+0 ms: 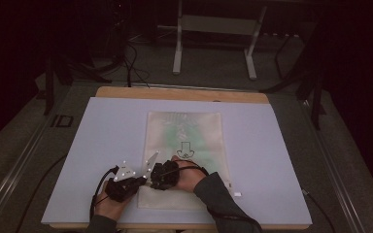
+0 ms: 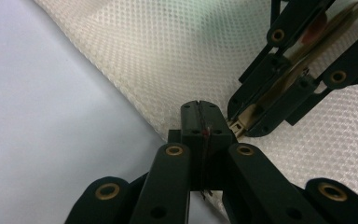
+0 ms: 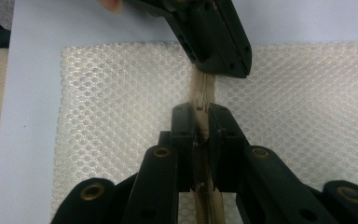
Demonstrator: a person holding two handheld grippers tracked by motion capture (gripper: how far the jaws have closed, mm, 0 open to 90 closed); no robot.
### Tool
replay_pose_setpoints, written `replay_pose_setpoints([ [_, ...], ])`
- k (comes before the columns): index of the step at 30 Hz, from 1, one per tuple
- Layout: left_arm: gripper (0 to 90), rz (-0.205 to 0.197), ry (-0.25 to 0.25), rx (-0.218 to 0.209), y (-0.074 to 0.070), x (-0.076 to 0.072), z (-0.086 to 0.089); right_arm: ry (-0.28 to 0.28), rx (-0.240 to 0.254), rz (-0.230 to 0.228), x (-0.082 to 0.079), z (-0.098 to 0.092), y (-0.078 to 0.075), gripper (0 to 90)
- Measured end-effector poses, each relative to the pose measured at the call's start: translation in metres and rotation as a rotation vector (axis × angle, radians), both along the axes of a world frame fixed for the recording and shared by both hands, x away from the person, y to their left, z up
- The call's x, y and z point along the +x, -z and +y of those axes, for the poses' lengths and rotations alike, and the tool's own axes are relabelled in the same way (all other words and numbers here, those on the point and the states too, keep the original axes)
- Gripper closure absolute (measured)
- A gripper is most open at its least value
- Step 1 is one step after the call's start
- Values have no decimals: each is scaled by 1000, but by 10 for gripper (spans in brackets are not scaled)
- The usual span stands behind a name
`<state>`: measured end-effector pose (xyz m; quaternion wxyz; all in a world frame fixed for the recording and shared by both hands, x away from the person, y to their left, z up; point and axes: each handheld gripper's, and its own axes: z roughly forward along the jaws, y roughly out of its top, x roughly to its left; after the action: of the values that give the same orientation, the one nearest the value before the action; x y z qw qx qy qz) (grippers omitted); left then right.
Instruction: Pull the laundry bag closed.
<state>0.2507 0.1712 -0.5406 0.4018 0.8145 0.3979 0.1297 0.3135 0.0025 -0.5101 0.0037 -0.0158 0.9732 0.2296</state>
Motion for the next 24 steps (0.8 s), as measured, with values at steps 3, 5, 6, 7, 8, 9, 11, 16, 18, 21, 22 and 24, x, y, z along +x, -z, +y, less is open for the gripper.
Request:
replay_pose_setpoints([
  [3,893,7,-3,6,0,0,-1,-5,-7,-7,-1,1,0,818],
  [5,894,11,-8,8,0,0,-1,-10,-12,-8,0,1,-1,819],
  [6,895,10,-10,8,0,0,-1,-11,-11,-7,0,1,-1,818],
  [7,895,11,-9,9,0,0,-1,-11,-8,-4,0,1,-1,818],
  [8,895,13,-10,6,1,0,-1,-12,-9,-4,0,1,-1,819],
  [9,895,14,-9,4,1,0,-1,-14,-11,-5,0,1,-1,819],
  [11,896,15,-11,3,1,-1,-1,-16,-17,-10,0,2,-1,819],
  [16,896,16,-14,-2,1,-1,-1,-22,-34,-15,-1,4,-2,820],
  [18,896,16,-14,-2,1,-1,-1,-19,-40,-17,-1,4,-3,820],
  [21,896,16,-14,-2,1,-1,-1,-24,-49,-22,-1,3,-4,821],
  [22,896,16,-14,-2,1,-1,-1,-23,-52,-22,-1,3,-4,821],
  [24,896,15,-14,1,1,-1,-1,-23,-60,-24,-2,2,-5,821],
])
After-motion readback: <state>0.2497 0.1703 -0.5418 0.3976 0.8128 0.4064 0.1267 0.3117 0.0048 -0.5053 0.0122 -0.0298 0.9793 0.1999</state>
